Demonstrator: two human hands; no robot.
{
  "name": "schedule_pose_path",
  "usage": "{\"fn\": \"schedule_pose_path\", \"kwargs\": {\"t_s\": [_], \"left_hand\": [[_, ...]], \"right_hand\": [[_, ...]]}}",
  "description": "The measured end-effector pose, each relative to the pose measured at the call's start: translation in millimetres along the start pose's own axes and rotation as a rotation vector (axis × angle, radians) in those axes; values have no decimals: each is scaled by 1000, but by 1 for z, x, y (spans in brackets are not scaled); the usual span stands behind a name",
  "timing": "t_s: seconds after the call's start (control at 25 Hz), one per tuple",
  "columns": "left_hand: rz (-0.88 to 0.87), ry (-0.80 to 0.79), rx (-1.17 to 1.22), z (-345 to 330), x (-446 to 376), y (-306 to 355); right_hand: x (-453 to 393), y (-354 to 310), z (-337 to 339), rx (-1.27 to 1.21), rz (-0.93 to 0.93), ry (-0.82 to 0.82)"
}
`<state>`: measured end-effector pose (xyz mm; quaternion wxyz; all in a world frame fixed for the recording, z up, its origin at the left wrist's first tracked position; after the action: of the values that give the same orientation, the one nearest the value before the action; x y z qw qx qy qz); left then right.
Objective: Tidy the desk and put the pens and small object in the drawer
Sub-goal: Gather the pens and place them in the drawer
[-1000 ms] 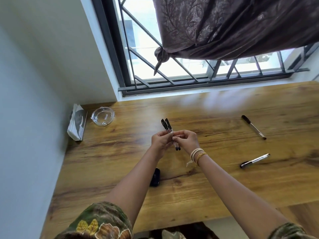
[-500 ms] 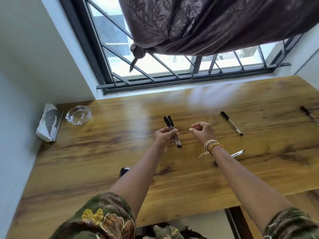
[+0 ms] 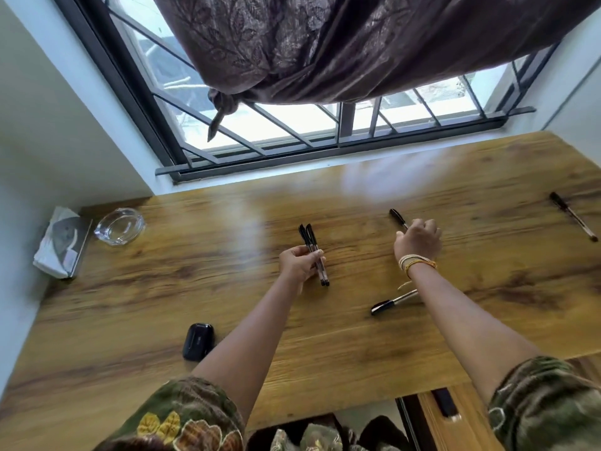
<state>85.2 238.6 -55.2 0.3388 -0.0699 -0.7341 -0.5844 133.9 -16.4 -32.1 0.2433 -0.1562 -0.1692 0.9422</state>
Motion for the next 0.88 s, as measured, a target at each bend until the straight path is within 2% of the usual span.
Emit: {"fn": "schedule_pose_path", "kwargs": {"t_s": [0.28, 0.44, 0.56, 0.68, 0.88], "left_hand": [[-8, 21, 7, 7, 4, 2], [-13, 4, -5, 10, 12, 2], [-5, -30, 10, 13, 19, 2], [47, -98, 89, 22, 25, 3], [75, -186, 98, 32, 33, 2]], "right_hand": [[10, -9, -4, -72, 74, -117], [59, -53, -3, -410, 61, -275], [100, -78, -8, -686, -83, -456], [121, -87, -11, -778, -168, -557], [133, -90, -5, -797, -127, -554]]}}
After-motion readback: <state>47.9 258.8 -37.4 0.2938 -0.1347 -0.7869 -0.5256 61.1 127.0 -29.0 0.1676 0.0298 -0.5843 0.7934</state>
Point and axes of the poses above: each hand's wrist, its own x-axis away from the middle knuckle, its own z-axis out of the back of the hand, y = z × x, the point moved 4 cm from there along -x, towards the middle knuckle, and after that the axes turned 6 degrees about y, right-handed, at the moved point
